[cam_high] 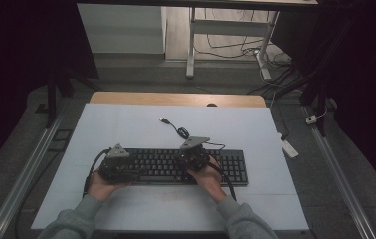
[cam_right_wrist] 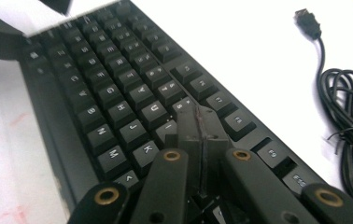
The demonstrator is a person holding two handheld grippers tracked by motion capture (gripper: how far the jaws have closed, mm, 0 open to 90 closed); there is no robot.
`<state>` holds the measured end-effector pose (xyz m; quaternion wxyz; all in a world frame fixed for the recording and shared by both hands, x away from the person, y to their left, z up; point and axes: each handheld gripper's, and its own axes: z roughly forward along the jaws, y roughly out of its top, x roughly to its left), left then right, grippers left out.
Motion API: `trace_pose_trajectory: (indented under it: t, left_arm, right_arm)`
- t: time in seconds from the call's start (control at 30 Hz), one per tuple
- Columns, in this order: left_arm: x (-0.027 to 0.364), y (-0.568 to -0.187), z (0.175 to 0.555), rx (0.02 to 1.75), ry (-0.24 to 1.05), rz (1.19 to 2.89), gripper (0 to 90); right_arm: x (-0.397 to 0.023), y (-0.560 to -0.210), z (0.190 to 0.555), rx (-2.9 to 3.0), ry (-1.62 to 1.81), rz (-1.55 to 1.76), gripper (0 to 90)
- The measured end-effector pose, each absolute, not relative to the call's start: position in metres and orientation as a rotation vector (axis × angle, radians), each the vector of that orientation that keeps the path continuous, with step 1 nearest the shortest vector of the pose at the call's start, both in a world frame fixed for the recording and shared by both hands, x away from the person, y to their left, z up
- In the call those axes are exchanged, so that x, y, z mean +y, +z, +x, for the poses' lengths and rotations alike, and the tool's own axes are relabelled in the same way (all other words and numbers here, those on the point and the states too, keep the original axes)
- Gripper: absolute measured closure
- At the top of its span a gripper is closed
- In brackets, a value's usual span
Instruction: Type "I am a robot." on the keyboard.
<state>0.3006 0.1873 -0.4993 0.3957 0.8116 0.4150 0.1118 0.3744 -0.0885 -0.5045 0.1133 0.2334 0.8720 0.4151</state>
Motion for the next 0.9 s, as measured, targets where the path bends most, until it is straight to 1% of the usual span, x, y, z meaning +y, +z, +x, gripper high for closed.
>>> trace_pose_trajectory:
  t: [0.07, 0.23, 0.4, 0.63, 0.9]
  left_arm:
    - [0.188, -0.499, 0.3, 1.052, 0.284, 2.056, 35.4]
    - [0.188, -0.499, 0.3, 1.052, 0.288, 2.052, 35.5]
    - [0.189, -0.499, 0.301, 1.06, 0.293, 2.047, 35.6]
    - [0.19, -0.499, 0.302, 1.063, 0.296, 2.044, 35.8]
    - [0.191, -0.499, 0.303, 1.071, 0.298, 2.029, 36.4]
  right_arm:
    - [-0.094, -0.502, 0.372, 2.549, 1.231, 0.687, 83.7]
    - [-0.113, -0.499, 0.363, 2.528, 1.255, 0.726, 69.5]
    - [-0.14, -0.497, 0.351, 2.503, 1.272, 0.74, 60.6]
    - [-0.172, -0.498, 0.336, 2.476, 1.276, 0.768, 55.6]
    - [-0.192, -0.5, 0.323, 2.458, 1.28, 0.766, 52.6]
